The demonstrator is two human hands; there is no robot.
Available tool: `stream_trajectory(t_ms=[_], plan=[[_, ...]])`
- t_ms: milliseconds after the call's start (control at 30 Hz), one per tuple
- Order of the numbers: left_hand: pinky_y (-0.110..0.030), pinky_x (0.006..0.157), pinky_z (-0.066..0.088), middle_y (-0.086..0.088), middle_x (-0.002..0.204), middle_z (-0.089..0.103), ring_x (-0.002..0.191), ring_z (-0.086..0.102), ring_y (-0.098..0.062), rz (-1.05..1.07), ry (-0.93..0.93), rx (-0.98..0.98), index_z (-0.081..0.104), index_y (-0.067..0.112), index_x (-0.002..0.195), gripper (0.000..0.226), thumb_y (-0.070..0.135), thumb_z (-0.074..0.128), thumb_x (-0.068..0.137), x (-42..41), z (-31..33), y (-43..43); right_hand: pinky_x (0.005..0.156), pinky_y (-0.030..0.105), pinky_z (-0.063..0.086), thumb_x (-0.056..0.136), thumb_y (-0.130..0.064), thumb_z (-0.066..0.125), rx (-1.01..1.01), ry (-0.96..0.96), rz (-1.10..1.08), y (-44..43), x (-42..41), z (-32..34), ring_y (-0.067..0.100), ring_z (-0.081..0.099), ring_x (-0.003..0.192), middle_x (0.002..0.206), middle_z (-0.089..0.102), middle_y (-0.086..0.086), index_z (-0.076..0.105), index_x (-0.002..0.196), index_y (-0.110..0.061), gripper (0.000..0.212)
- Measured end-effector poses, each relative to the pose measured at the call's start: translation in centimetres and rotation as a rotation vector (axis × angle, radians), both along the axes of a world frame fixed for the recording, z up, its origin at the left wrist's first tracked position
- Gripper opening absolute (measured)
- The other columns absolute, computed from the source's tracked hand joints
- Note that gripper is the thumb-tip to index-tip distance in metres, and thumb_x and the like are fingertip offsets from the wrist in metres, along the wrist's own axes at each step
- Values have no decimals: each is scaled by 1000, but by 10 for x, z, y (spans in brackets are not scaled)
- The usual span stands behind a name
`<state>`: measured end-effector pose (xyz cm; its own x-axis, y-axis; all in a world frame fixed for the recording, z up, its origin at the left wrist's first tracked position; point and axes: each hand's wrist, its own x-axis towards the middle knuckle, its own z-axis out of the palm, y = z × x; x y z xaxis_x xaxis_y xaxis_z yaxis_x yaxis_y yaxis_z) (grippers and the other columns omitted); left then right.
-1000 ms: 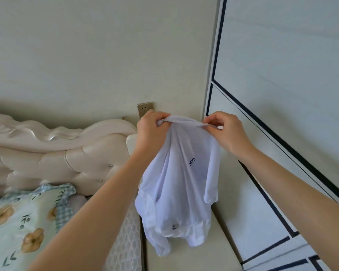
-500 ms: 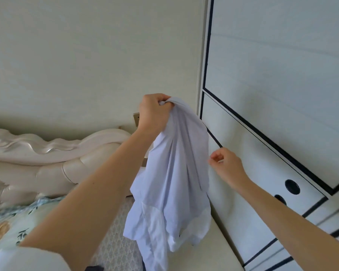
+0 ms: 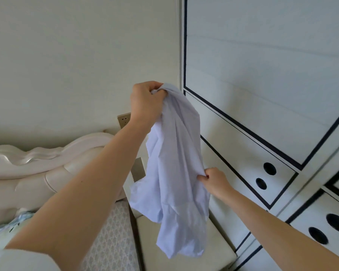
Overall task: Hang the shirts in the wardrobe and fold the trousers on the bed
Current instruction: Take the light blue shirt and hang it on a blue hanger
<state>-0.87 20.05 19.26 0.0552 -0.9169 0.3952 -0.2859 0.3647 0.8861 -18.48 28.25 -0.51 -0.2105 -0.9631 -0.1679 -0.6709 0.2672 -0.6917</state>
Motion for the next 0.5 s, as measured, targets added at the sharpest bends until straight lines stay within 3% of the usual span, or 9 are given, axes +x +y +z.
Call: stream_trajectory(t_ms=[133, 233, 333, 433, 500], plan=[[-23, 56, 41, 13, 64, 60, 65, 54, -11, 33, -29, 28, 74, 17, 84, 23, 8, 53, 87, 5, -8, -4, 49, 29, 19, 88, -14, 58, -156, 21, -76, 11, -25, 27, 15, 22, 52, 51, 24, -2, 27, 56, -17, 45], [-27, 69, 50, 7, 77, 67, 77, 60, -14, 24, -53, 70, 74, 15, 90, 24, 7, 52, 86, 2, -20, -6, 45, 22, 18, 85, -15, 60, -261, 2, -112, 19, -39, 56, 15, 21, 54, 51, 24, -3, 29, 55, -15, 43], [-32, 81, 52, -1, 93, 71, 87, 62, -17, 48, -75, 109, 73, 16, 101, 28, 6, 51, 86, -7, -32, -5, 51, 25, 24, 83, -22, 65, -325, -8, -130, 26, -47, 82, 15, 26, 56, 54, 33, 3, 46, 59, 0, 38], [-33, 76, 52, -9, 88, 68, 79, 59, -18, -15, -114, 131, 73, 15, 103, 28, 6, 51, 87, -22, -41, 0, 53, 29, 24, 81, -22, 68, -401, -44, -145, 40, -52, 105, 12, 26, 54, 53, 35, 2, 52, 58, -1, 35], [-28, 67, 47, -4, 77, 62, 70, 54, -16, -79, -164, 163, 72, 14, 103, 27, 6, 52, 87, -35, -47, 7, 52, 26, 26, 80, -21, 69, -440, -82, -165, 52, -57, 119, 10, 27, 51, 50, 37, -2, 55, 59, -1, 33]])
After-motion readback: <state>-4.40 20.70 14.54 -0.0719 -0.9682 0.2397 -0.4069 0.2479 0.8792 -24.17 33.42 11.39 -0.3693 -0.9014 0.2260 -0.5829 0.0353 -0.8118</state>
